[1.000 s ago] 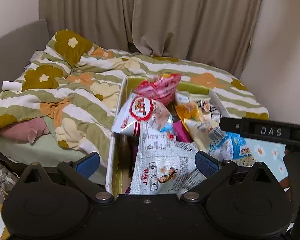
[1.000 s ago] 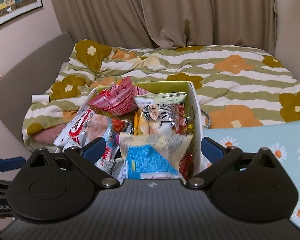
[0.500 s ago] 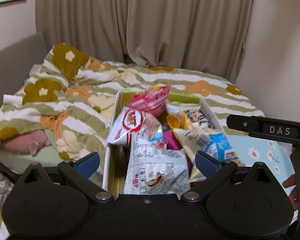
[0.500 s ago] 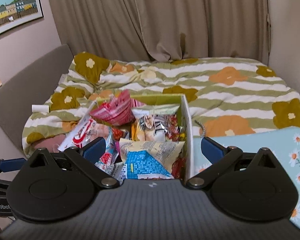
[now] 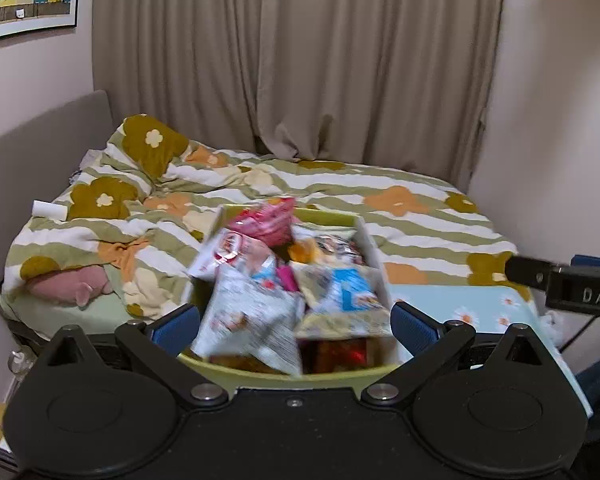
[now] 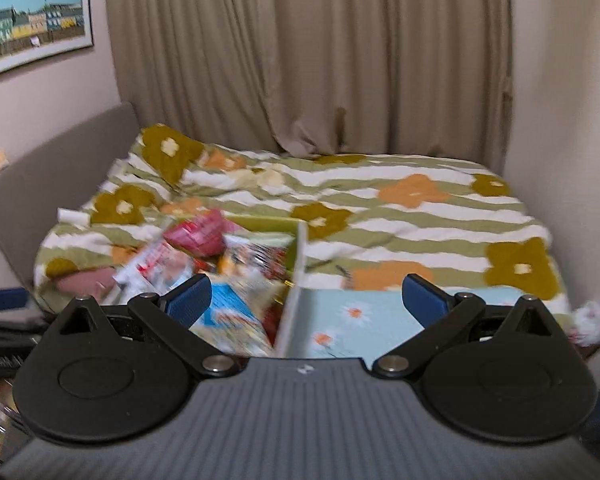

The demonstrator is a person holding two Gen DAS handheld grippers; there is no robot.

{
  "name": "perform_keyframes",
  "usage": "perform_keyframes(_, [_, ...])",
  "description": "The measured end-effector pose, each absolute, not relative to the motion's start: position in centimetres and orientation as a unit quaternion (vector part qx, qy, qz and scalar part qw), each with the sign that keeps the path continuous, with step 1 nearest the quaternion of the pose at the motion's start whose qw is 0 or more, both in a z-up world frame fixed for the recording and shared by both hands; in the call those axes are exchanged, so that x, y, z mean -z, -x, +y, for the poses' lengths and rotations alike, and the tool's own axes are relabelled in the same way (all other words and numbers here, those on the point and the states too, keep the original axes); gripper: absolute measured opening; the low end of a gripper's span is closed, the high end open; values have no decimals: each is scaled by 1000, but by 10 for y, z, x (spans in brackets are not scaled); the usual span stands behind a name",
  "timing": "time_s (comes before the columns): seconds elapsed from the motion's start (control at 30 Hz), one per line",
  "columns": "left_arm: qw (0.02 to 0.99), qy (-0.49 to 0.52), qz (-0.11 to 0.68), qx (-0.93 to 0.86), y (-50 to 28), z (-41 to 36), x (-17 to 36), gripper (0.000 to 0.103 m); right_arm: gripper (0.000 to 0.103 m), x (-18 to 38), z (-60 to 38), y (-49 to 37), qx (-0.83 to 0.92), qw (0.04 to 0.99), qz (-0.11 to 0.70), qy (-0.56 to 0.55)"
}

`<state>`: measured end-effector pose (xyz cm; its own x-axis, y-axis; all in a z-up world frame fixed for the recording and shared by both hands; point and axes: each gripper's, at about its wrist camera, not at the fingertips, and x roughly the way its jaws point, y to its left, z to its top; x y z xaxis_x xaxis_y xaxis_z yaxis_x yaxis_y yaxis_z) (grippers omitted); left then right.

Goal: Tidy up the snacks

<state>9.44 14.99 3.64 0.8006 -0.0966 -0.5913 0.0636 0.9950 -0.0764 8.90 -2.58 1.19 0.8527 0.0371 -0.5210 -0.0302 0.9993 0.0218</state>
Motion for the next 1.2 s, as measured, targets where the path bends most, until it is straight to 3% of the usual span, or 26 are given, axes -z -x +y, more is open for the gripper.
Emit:
perform_keyframes(0.57, [949,-19,312,42,-19,94,-19,103,103,20,-91,1,35,947,318,-12])
perform_keyframes(1.2, [949,-20,311,54,-20,85,-19,103,103,25,-106,11,58,945,320,-26])
